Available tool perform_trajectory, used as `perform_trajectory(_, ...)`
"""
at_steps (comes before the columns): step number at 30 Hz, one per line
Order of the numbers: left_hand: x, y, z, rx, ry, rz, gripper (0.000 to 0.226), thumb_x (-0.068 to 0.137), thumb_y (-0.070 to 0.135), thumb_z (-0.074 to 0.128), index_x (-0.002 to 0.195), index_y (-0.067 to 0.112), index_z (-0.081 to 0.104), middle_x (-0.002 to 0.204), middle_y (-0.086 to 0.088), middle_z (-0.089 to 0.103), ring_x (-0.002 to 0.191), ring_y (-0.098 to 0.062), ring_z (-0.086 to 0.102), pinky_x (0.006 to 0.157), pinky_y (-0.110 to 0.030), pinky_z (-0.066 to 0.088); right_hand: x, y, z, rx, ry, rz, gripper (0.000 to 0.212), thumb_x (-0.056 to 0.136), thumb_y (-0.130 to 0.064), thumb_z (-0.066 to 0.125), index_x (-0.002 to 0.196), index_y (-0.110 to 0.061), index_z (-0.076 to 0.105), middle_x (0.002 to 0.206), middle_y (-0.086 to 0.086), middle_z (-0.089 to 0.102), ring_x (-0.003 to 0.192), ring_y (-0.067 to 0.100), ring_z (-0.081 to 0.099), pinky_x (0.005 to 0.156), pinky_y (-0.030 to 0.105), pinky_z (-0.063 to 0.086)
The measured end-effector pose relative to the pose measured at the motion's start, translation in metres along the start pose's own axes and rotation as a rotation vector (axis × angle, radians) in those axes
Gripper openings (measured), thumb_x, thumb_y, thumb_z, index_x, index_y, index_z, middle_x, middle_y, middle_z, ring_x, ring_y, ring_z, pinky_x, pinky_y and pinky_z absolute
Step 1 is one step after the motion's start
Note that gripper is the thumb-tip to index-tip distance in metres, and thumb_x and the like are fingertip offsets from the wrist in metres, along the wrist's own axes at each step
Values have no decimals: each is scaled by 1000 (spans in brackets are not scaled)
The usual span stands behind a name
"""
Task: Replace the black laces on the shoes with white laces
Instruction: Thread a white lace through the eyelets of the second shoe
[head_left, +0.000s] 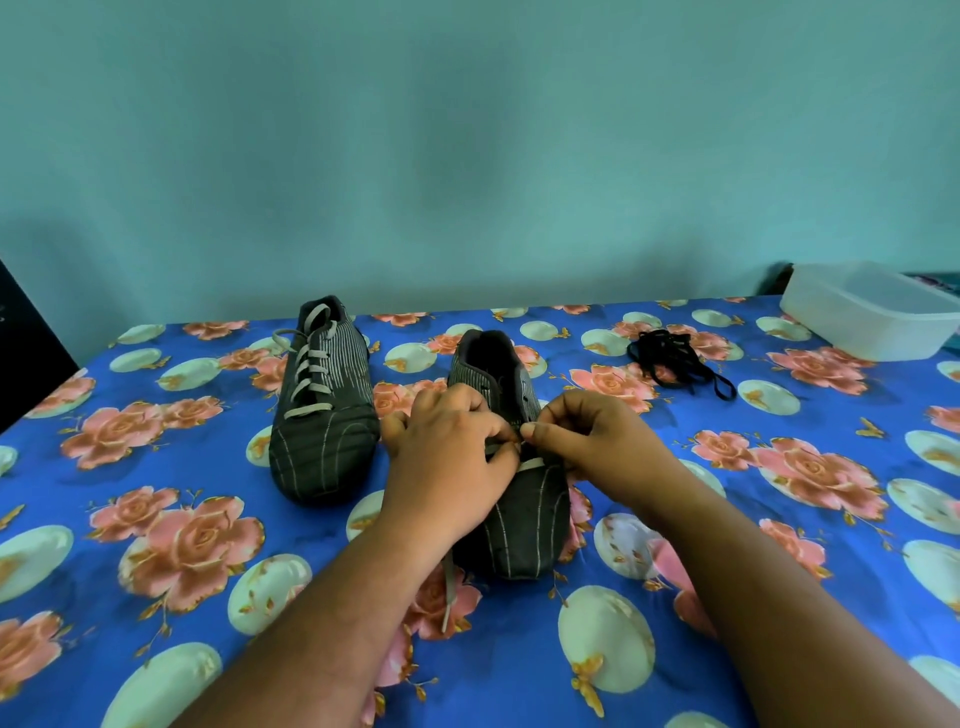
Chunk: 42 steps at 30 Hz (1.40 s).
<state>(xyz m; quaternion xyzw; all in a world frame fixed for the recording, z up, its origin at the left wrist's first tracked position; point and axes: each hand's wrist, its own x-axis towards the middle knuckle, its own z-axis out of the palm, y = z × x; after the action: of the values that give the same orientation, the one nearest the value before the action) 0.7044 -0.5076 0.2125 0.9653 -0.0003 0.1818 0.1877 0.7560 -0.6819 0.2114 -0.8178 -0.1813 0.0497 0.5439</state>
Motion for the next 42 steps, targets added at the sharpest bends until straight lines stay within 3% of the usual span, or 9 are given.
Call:
perform_trajectory(3,2,1,-2,56,-50,23,19,93,49,59,96,38,74,114,18,47,122,-14,36,90,-41,26,0,0,-2,75,-31,56,24,99,-28,64,86,-8,69,69,3,62,64,16,54,59,28,51)
perform_trajectory(6,1,1,-1,3,-61,1,16,93,48,60,94,39,74,111,18,46,120,-13,36,87,-38,22,1,1,-7,184,-66,135,24,104,-17,53,97,-2,70,73,2,61,65,15,54,58,25,52)
perform_trajectory(10,-4,0,3,-69,13,-47,12,92,46,64,93,40,73,105,18,45,117,-11,37,85,-37,21,-1,3,-13,192,-115,133,9,96,-5,65,102,-6,72,80,9,65,71,17,59,67,29,59)
perform_trajectory(14,-7,3,4,-84,90,-46,9,91,46,66,91,40,73,102,18,46,114,-10,38,86,-39,25,-2,4,-16,187,-122,100,12,89,-5,74,101,-8,73,89,27,68,76,23,63,72,34,61)
perform_trajectory(20,-3,1,6,-130,23,-46,8,90,46,68,92,41,74,103,19,45,114,-11,36,99,-46,31,-1,7,-20,132,-92,73,14,83,-8,80,97,-6,79,79,9,75,74,20,67,79,40,62)
perform_trajectory(27,-1,-3,8,-165,28,-13,11,89,47,69,96,42,75,103,18,45,114,-15,36,99,-51,35,-1,5,-20,48,-102,3,3,91,-9,73,92,-8,76,78,9,72,71,14,64,61,32,58)
perform_trajectory(31,-4,-8,2,-151,31,24,23,89,56,65,109,46,71,119,19,43,132,-17,28,104,-44,25,1,6,-28,183,-131,109,7,97,-6,61,97,-2,68,88,11,72,77,16,61,59,30,53)
perform_trajectory(36,-7,-16,-7,-167,-48,26,49,83,69,61,127,49,60,142,16,36,138,-8,18,106,-40,18,5,9,-45,401,8,223,8,100,-8,56,96,-9,63,97,14,75,78,18,62,62,34,55)
perform_trajectory(42,-5,-19,-14,-163,-188,34,81,66,87,50,139,52,46,159,15,20,142,-1,6,112,-46,14,12,20,-60,449,422,295,15,105,-17,48,106,-11,62,92,7,71,66,16,63,58,33,55)
